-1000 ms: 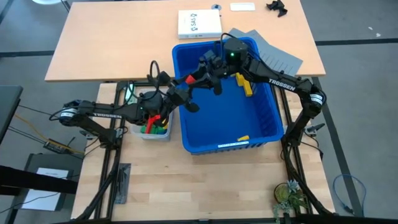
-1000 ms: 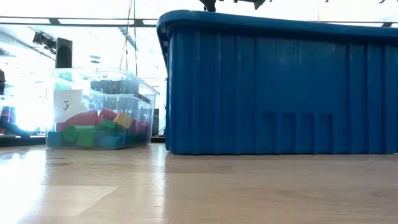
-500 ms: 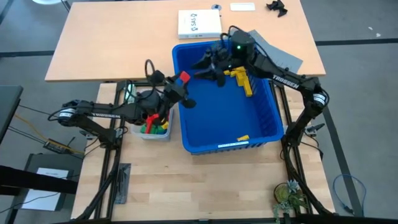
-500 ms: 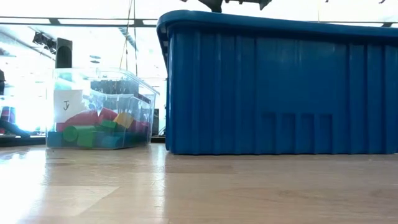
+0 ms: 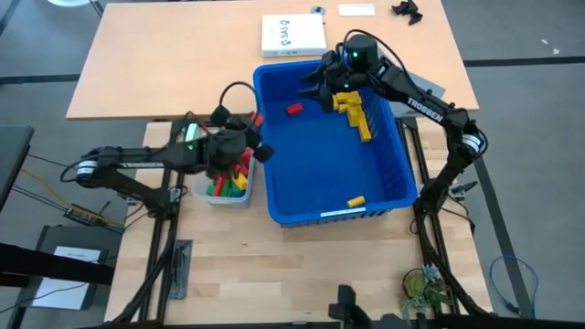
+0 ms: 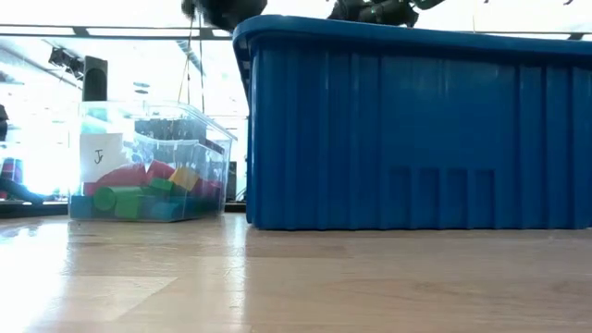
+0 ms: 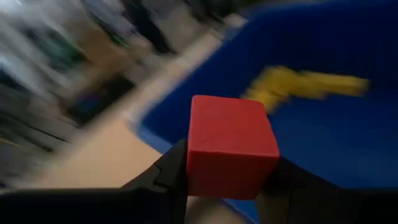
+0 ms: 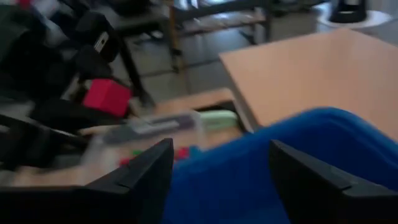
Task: Sort blocks
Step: Put the red block into the transparent bin, then put the yellow block into the transparent bin
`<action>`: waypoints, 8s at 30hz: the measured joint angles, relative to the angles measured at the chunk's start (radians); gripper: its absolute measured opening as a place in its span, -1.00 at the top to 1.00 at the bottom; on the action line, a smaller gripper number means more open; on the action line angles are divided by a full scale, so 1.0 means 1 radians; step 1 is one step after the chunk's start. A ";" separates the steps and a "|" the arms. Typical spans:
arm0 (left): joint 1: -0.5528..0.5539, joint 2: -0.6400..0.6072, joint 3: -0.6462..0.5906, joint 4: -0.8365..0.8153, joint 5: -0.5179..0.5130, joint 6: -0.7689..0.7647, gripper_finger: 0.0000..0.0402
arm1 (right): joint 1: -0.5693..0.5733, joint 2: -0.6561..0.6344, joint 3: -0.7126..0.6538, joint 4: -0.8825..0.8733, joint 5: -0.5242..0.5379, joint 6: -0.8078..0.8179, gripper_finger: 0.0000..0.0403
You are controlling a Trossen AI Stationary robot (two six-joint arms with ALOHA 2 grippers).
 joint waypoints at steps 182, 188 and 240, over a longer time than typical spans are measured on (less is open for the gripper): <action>0.140 -0.096 -0.184 -0.671 0.454 -0.697 0.19 | -0.064 0.058 -0.011 -0.607 0.562 -0.501 -0.52; 0.154 -0.096 -0.211 -0.592 0.479 -0.710 -0.11 | -0.090 0.067 -0.011 -0.663 0.560 -0.556 -0.52; 0.151 -0.096 -0.247 -0.386 0.446 -0.578 -0.36 | -0.099 0.066 -0.646 -0.145 0.728 -0.973 -0.52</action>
